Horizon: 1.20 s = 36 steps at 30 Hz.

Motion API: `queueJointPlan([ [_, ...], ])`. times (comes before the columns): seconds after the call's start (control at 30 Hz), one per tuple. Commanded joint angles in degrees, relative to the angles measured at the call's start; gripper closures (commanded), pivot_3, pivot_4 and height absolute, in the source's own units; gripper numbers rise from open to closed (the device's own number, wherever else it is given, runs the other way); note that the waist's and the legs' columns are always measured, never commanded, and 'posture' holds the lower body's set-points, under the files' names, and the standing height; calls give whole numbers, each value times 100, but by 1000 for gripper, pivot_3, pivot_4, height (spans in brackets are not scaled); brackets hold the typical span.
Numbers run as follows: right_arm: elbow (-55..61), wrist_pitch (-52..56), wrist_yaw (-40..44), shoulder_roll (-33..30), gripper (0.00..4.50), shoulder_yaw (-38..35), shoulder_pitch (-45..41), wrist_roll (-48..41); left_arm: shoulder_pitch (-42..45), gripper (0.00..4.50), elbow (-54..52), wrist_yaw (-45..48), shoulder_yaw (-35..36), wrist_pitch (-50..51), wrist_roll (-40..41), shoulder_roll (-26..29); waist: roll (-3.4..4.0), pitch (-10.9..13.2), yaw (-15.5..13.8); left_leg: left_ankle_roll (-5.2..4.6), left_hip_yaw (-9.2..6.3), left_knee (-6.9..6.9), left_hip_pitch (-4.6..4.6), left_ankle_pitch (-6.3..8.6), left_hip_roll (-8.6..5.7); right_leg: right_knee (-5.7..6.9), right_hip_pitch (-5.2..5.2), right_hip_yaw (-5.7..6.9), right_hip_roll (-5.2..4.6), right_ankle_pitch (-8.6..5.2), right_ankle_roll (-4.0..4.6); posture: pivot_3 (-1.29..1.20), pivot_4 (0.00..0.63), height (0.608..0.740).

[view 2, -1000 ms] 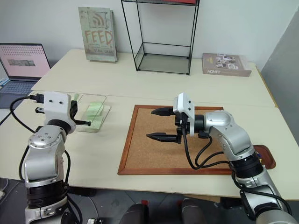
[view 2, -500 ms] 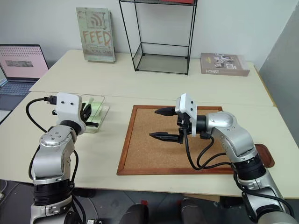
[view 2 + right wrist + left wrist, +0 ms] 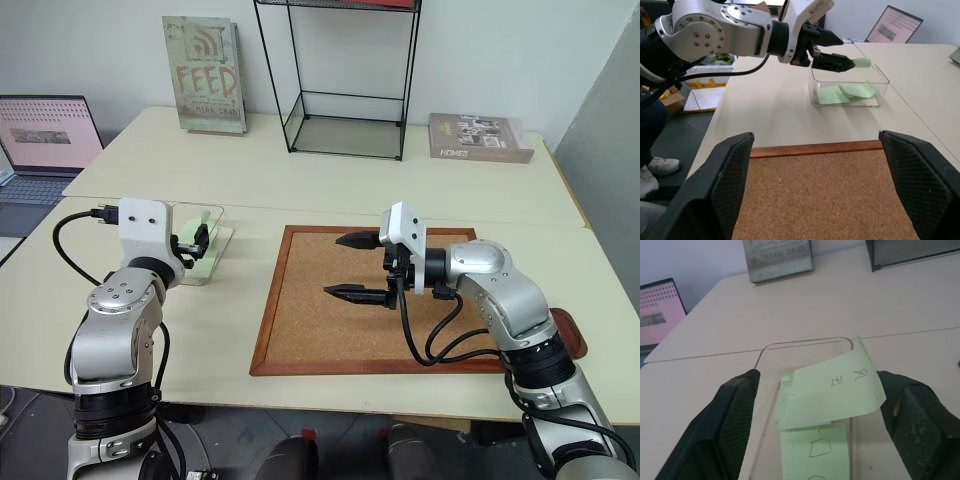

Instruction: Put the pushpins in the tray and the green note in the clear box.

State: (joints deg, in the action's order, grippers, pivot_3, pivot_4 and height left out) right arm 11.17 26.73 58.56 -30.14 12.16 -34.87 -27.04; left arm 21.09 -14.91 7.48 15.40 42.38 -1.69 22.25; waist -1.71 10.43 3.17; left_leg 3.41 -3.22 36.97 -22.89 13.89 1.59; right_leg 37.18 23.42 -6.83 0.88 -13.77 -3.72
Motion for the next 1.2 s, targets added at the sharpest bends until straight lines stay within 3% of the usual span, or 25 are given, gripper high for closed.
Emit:
queueJointPlan([
  [0.03, 211, -13, -19, -44, 266, -207, -26, -28, -25, 21, -2, -187, 27, -46, -210, 199, 0, 0, 1, 0, 0, 0, 0, 0, 0, 0, 0, 0, 0, 0, 0, 0, 150, 740],
  [0.63, 282, 40, -52, -90, 266, -233, -6, -29, -192, 21, 166, 142, -352, 227, -184, 460, 0, 0, 2, 0, 0, 0, 1, 0, 0, 1, 0, 1, 0, 0, 0, 0, 150, 740],
  [1.2, 194, 6, -22, -115, 266, -217, -22, 42, -75, 21, 108, -212, 19, 47, -19, 182, 0, 0, 2, 0, 0, 0, 0, 0, 0, 0, 0, 0, 0, 0, 0, 0, 150, 740],
])
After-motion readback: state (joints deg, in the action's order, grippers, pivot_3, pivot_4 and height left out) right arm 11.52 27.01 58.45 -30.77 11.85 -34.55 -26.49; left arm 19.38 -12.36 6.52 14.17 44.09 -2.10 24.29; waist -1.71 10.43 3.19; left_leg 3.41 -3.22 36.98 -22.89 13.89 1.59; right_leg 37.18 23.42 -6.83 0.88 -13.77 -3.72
